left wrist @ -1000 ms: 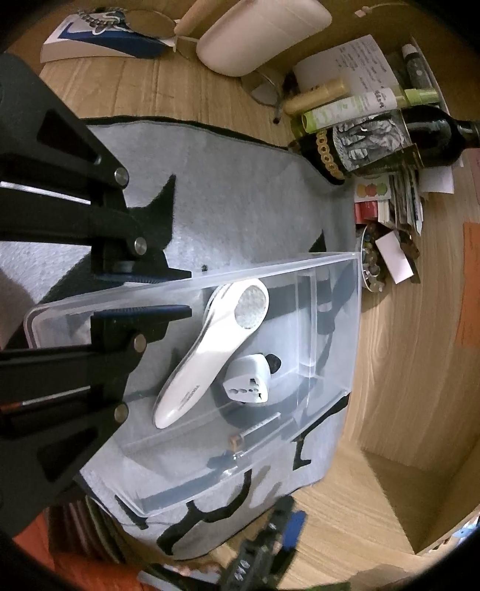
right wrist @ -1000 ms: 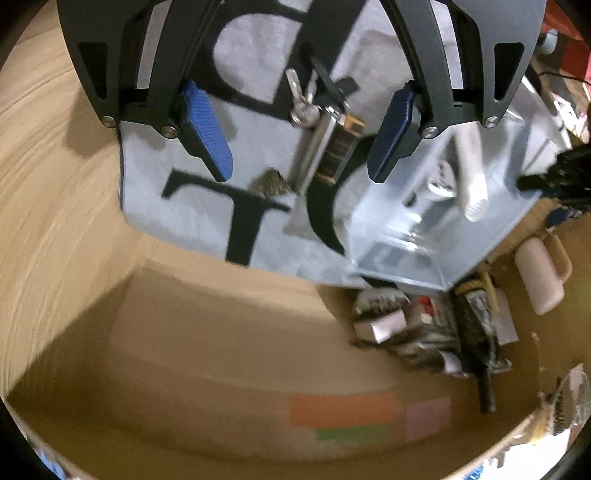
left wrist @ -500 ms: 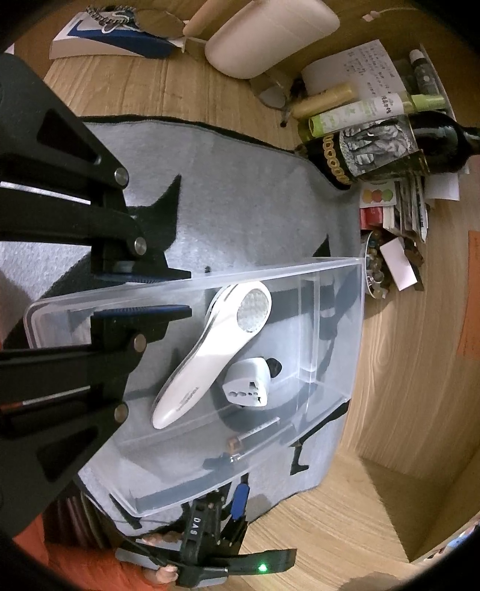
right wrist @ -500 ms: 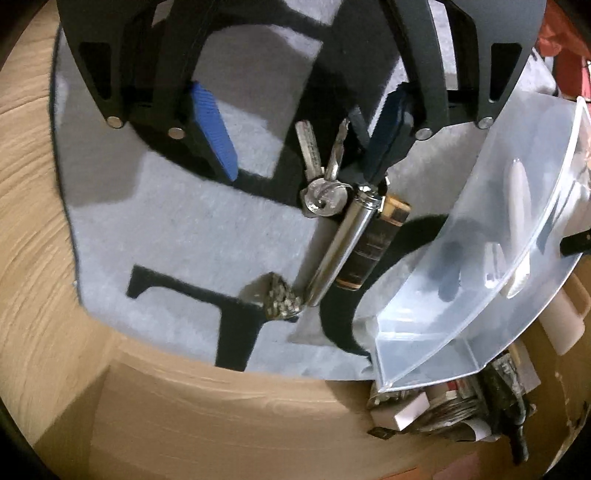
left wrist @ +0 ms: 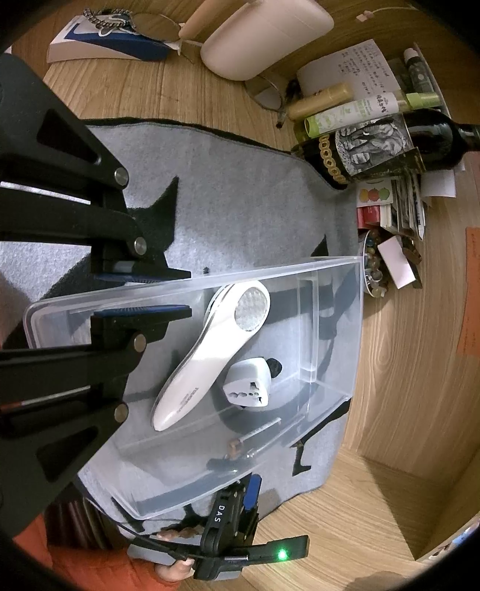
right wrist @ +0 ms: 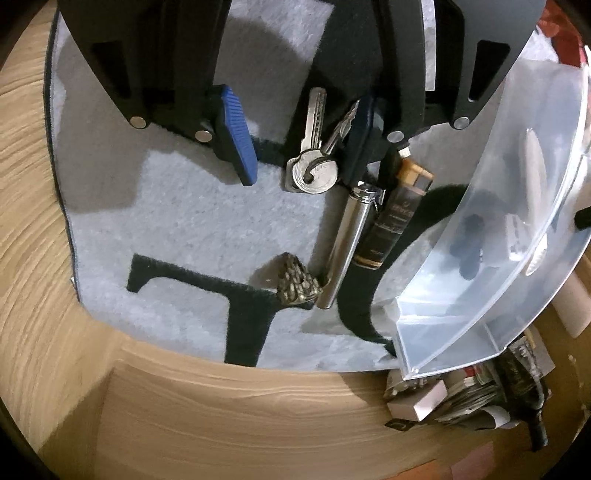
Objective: Organize rigid objects
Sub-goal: 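Move the right gripper back toward the keys and flashlight, then grasp the silver keys by their ring with the right gripper and lift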
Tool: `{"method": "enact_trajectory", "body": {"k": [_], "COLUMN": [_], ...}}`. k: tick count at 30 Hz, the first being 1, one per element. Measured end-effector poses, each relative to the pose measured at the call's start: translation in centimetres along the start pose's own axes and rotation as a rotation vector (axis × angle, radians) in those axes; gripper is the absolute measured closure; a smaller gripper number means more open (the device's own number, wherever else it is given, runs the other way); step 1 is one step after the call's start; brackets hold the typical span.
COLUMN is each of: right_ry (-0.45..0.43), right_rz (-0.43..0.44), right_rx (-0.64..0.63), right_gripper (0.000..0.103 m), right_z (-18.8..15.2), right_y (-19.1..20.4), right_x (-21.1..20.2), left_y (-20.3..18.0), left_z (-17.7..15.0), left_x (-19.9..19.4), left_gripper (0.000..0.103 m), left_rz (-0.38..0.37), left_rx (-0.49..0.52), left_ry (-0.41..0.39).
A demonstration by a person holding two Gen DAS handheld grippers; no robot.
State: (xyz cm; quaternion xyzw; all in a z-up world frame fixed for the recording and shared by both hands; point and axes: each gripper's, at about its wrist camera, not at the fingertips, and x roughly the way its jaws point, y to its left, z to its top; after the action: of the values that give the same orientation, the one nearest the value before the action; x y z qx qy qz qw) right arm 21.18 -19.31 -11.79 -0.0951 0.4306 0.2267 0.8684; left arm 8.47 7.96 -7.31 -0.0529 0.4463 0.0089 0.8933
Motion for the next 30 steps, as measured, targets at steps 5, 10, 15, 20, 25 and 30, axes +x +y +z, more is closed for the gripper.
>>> {"method": "enact_trajectory", "body": {"k": [5,10,15,20,25,30], "right_ry": [0.002,-0.022,-0.037,-0.092,-0.157,-0.219], "right_rz": [-0.005,-0.026,-0.029,-0.023,-0.028,-0.007], "right_rx": [0.008,-0.003,-0.004,0.011,-0.016,-0.021], "right_gripper": [0.058,0.076,0.077,0.077,0.077,0.077], "right_z": [0.0,-0.4,-0.3,0.0,0.7,1.7], "right_y": [0.0,0.7,0.8,1.0,2.0,2.6], "right_x": [0.2,0.0,-0.6,-2.4,-4.6,-6.7], "left_y": [-0.1,-0.2,-0.2,-0.2,-0.3,-0.3], "left_z": [0.0,0.0,0.0,0.0,0.0,0.1], "left_x": [0.0,-0.1,-0.1,-0.1,-0.1,-0.1], "left_gripper": [0.093,0.093,0.093,0.093,0.093,0.093], "left_rz": [0.0,-0.004,-0.005,-0.005,-0.006,-0.009], "left_rx": [0.0,0.0,0.001,0.001,0.002,0.001], "left_ry": [-0.003,-0.007,-0.007,-0.007,-0.008,-0.011]}}
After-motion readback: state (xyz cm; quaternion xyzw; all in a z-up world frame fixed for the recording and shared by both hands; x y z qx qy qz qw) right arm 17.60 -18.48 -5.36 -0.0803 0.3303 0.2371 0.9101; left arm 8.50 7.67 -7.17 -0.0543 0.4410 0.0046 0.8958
